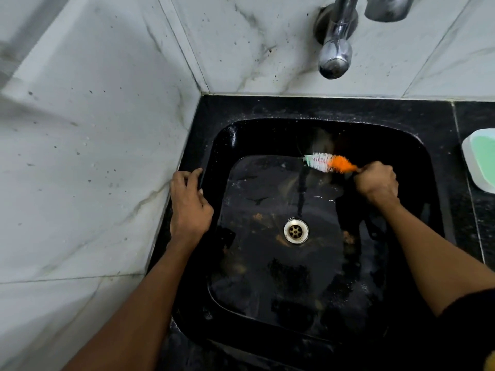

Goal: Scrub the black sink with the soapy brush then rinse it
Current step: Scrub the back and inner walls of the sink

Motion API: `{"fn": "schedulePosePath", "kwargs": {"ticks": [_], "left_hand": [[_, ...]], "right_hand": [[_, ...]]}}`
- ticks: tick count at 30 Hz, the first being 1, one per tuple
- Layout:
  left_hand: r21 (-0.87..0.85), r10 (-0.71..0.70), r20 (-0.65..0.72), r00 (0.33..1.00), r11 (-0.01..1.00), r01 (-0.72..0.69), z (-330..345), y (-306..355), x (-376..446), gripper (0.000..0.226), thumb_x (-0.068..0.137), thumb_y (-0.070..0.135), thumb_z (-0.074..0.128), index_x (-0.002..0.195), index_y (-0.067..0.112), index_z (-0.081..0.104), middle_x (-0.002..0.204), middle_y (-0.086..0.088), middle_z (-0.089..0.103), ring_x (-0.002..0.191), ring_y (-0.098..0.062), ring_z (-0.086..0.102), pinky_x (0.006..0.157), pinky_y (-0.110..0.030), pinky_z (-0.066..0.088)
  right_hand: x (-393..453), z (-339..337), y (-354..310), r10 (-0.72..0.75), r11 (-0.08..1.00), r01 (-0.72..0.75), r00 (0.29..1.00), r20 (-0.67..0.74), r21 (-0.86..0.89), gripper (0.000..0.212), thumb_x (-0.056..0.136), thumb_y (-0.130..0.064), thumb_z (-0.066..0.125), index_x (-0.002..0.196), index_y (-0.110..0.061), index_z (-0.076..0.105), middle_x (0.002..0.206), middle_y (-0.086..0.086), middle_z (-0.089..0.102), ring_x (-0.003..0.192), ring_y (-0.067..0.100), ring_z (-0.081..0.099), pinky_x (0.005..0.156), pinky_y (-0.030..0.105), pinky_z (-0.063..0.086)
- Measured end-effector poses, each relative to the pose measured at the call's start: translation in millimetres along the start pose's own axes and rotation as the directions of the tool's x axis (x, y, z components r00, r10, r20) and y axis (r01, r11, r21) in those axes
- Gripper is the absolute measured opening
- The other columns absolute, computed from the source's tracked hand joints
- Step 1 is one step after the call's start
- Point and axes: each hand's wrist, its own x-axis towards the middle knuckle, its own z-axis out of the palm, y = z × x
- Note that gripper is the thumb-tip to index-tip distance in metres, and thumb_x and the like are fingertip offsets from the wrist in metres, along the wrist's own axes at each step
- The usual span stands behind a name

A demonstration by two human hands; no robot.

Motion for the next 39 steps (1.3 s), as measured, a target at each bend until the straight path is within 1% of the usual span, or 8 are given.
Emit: {"fn": "schedulePosePath", "kwargs": {"ticks": [4,9,14,21,26,30,34,39], "left_hand": [[0.009,0.005,0.006,1.000,1.000,-0.005,1.2,-0.5,0.5,0.056,0.086,-0.008,0.050,0.140,0.006,0.053,0.123,-0.015,0.043,0.114,-0.026,0.041,0.101,-0.030,0.037],[0.010,-0.001,-0.006,1.000,1.000,0.001,-0.2,2.2,0.6,0.055,0.086,-0.009,0.050,0.139,0.005,0.053,0.123,-0.017,0.043,0.115,-0.029,0.042,0.101,-0.036,0.040],[0.011,-0.008,0.007,1.000,1.000,0.008,1.2,2.1,-0.1,0.055,0.086,-0.009,0.050,0.139,0.005,0.053,0.123,-0.017,0.043,0.115,-0.030,0.043,0.103,-0.037,0.040],[-0.035,-0.008,-0.060,0.998,0.999,0.006,6.6,14.3,-21.6,0.056,0.075,-0.015,0.055,0.127,0.004,0.062,0.118,-0.017,0.047,0.111,-0.032,0.048,0.103,-0.035,0.039],[-0.333,0.063,0.288,0.956,0.942,0.038,52.1,80.1,-115.3,0.041,0.074,-0.001,0.051,0.109,0.010,0.069,0.106,0.001,0.053,0.098,-0.018,0.056,0.094,-0.031,0.047],[-0.397,0.139,0.660,0.738,0.899,0.186,76.6,128.3,-196.4,0.042,0.080,0.010,0.048,0.117,0.013,0.067,0.123,0.000,0.054,0.114,-0.013,0.054,0.108,-0.032,0.043],[-0.264,0.133,0.751,0.646,0.958,0.109,76.4,139.6,-219.4,0.037,0.090,0.015,0.049,0.126,0.024,0.057,0.137,0.005,0.041,0.129,-0.017,0.047,0.113,-0.030,0.038],[-0.171,0.077,0.779,0.622,0.981,0.093,70.0,140.9,-215.5,0.042,0.095,0.018,0.048,0.136,0.025,0.052,0.141,0.006,0.038,0.133,-0.016,0.045,0.114,-0.030,0.036]], "right_hand": [[1.6,-2.8,-11.0,-0.090,0.990,0.101,0.989,-0.114,0.095,0.023,0.089,-0.025,0.053,0.102,-0.017,0.070,0.095,0.021,0.065,0.090,0.042,0.062,0.076,0.036,0.050],[2.6,-3.3,-11.8,-0.022,0.999,0.024,0.999,0.034,-0.049,0.031,0.084,-0.027,0.058,0.106,-0.009,0.070,0.106,0.022,0.064,0.099,0.042,0.061,0.082,0.041,0.050],[0.0,-10.7,-33.0,-0.144,0.984,0.152,0.985,-0.093,0.090,0.022,0.087,-0.026,0.055,0.101,-0.019,0.070,0.095,0.018,0.065,0.092,0.040,0.062,0.079,0.038,0.052],[2.3,-36.6,-27.2,-0.083,0.985,0.061,0.987,-0.135,-0.160,0.032,0.084,-0.023,0.057,0.107,-0.003,0.066,0.108,0.023,0.064,0.101,0.043,0.061,0.084,0.043,0.050],[4.8,-57.4,-23.8,-0.158,0.971,0.126,0.977,-0.145,-0.205,0.032,0.081,-0.023,0.057,0.107,-0.009,0.070,0.105,0.023,0.065,0.100,0.043,0.062,0.086,0.043,0.051],[-2.2,-54.8,-26.8,-0.104,0.979,0.088,0.992,-0.078,-0.183,0.033,0.083,-0.024,0.058,0.108,-0.004,0.066,0.110,0.023,0.063,0.102,0.042,0.061,0.085,0.042,0.049],[1.1,-60.7,-40.1,-0.196,0.980,0.189,0.970,-0.146,-0.059,0.020,0.086,-0.022,0.057,0.097,-0.013,0.072,0.102,0.020,0.066,0.097,0.041,0.061,0.080,0.039,0.049],[-0.7,-21.3,-87.7,-0.248,0.964,0.246,0.969,-0.007,-0.101,0.029,0.083,-0.022,0.057,0.107,-0.012,0.070,0.108,0.021,0.065,0.101,0.041,0.063,0.085,0.042,0.052]]}}
